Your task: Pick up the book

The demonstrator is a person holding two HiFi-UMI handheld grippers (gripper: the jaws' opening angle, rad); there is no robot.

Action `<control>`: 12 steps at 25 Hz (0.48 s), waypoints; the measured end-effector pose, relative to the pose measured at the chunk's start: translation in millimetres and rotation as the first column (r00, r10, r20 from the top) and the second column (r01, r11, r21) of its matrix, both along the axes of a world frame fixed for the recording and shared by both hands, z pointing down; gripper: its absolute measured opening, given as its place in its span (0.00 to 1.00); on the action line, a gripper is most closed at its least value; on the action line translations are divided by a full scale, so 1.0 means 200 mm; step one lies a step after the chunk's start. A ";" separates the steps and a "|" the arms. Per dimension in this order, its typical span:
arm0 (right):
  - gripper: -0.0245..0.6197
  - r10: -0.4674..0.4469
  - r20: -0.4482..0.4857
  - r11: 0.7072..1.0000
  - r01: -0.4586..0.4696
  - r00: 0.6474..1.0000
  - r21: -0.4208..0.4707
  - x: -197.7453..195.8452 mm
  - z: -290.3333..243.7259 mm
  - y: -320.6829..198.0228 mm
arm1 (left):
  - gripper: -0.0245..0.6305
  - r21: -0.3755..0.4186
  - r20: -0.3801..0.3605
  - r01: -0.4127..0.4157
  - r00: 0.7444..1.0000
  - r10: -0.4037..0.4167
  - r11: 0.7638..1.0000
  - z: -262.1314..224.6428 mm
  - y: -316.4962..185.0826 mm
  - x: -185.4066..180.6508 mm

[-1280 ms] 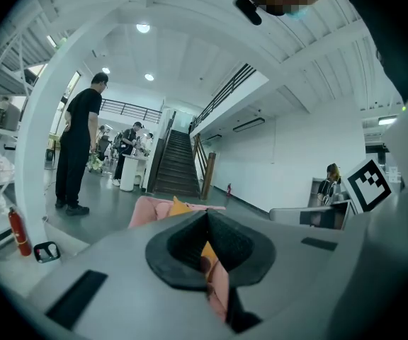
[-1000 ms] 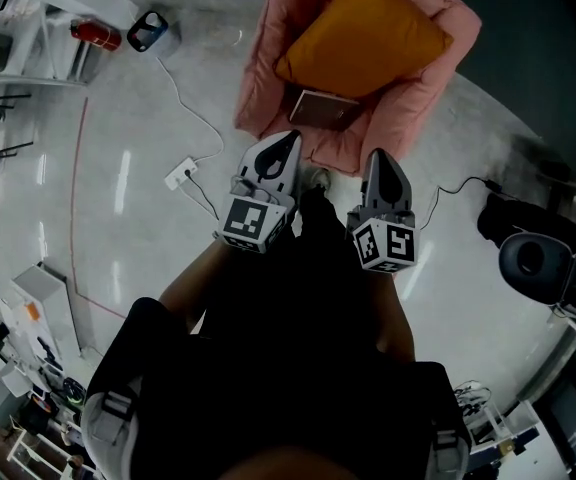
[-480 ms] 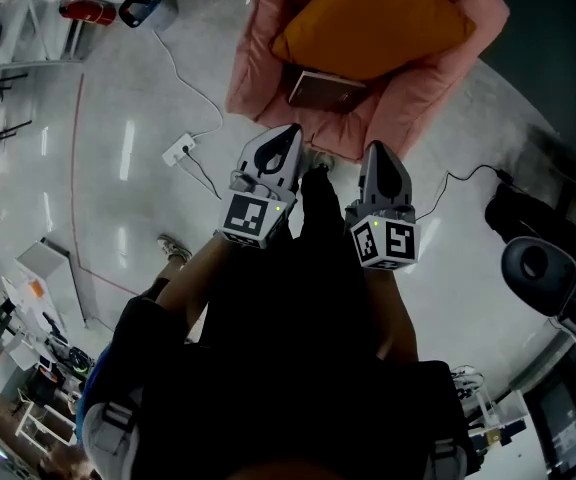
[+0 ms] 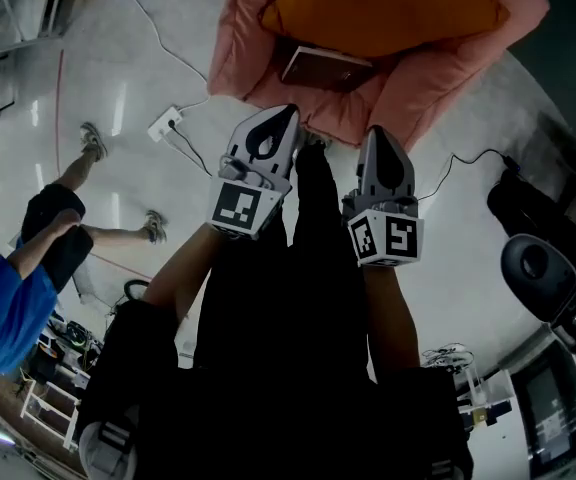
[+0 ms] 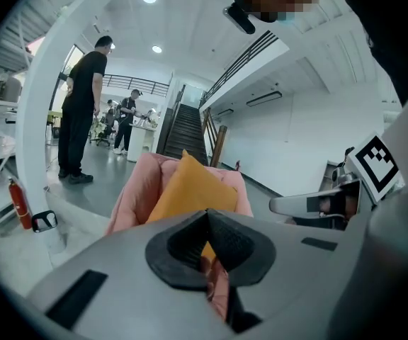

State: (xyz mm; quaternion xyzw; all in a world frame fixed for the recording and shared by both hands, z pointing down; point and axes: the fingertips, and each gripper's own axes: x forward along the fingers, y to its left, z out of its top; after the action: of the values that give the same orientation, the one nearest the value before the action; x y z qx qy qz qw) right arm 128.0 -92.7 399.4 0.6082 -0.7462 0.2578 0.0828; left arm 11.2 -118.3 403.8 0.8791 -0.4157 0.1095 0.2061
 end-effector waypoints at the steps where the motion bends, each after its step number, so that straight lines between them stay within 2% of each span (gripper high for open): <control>1: 0.04 -0.003 0.002 1.000 0.003 1.000 -0.006 -0.01 0.04 -0.01 | 0.05 -0.003 0.005 -0.001 1.000 0.001 1.000 0.04 -0.01 0.00; 6: 0.04 -0.013 0.012 0.999 0.014 1.000 -0.044 -0.02 0.23 -0.04 | 0.05 -0.030 0.017 0.005 1.000 -0.005 1.000 0.25 -0.03 -0.02; 12: 0.04 0.029 0.028 0.996 -0.026 0.999 -0.090 0.00 0.47 -0.05 | 0.05 -0.040 0.019 0.014 1.000 -0.014 0.999 0.48 -0.07 -0.02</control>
State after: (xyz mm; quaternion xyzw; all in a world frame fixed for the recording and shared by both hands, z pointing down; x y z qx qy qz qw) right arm 127.2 -102.7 494.3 0.6103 -0.7265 0.3010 0.0958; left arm 6.3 -131.6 499.6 0.8708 -0.4215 0.1246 0.2203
